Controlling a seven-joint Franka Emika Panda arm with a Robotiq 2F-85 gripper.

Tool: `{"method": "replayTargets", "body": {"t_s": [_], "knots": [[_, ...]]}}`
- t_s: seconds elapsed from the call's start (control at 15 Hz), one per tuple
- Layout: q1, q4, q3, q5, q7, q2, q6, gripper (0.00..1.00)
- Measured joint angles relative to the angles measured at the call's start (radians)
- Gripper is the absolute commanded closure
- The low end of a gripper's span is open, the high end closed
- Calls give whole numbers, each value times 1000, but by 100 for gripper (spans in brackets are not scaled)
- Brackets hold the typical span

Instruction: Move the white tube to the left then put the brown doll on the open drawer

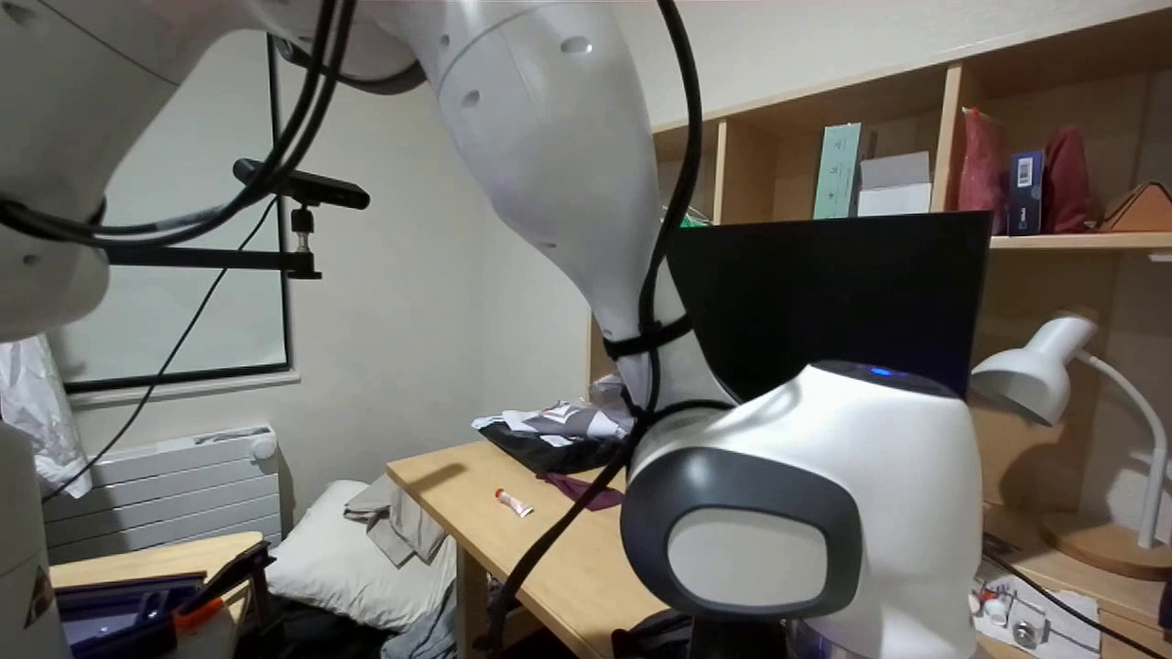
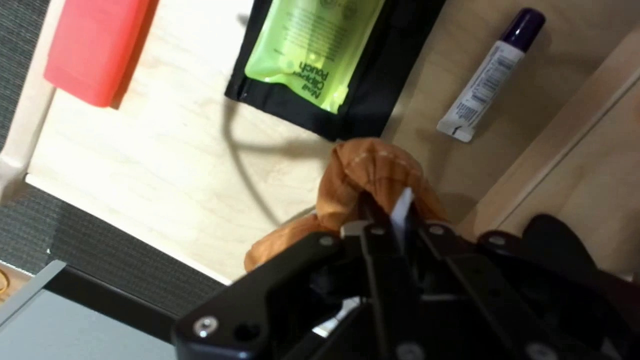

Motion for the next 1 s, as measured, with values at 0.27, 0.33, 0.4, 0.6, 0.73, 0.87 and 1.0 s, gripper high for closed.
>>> {"method": "replayTargets", "body": {"t_s": [0.27, 0.33, 0.4, 0.6, 0.73, 0.87, 1.0], "knots": [[-6, 55, 9, 0, -1, 69, 45, 92], [-7, 65, 6, 0, -1, 80, 58, 92], [-9, 71, 5, 0, -1, 87, 63, 92], [-10, 76, 3, -1, -1, 104, 77, 92], [-5, 76, -7, -2, -1, 115, 84, 92], [-1, 76, -18, -2, -1, 124, 91, 92], [0, 76, -29, -2, -1, 132, 91, 92]]}}
